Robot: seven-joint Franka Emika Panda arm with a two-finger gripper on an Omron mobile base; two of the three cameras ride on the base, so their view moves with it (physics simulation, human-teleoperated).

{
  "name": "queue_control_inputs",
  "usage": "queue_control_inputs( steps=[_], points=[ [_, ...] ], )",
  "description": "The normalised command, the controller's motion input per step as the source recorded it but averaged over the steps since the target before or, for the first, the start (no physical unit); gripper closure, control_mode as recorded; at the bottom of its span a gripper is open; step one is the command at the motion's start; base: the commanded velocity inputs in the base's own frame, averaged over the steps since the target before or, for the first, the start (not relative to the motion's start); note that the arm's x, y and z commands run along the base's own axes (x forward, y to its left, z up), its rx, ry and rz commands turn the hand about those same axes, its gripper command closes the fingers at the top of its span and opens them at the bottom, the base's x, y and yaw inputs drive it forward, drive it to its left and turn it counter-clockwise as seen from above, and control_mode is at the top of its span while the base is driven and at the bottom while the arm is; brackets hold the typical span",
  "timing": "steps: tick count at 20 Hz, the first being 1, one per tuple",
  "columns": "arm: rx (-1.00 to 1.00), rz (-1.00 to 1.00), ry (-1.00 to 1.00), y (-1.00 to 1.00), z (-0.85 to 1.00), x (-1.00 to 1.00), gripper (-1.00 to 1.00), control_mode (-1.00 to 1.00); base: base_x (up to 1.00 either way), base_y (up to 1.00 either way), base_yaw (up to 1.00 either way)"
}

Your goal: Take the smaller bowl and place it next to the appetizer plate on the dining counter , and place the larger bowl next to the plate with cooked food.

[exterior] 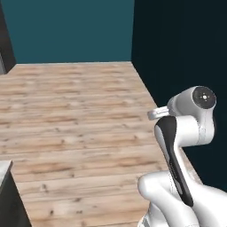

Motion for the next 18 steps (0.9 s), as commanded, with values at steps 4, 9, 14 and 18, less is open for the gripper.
queue_control_inputs(
  steps=[4,9,14,18],
  points=[
    [0.00,0.00,0.00,0.00,0.00,0.00,-1.00,1.00,1.00,0.00,0.30],
    [0.00,0.00,0.00,0.00,0.00,0.00,-1.00,1.00,1.00,0.00,0.33],
    [0.00,0.00,0.00,0.00,0.00,0.00,-1.00,1.00,1.00,0.00,0.36],
    [0.00,0.00,0.00,0.00,0.00,0.00,-1.00,1.00,1.00,0.00,0.37]
  ],
)
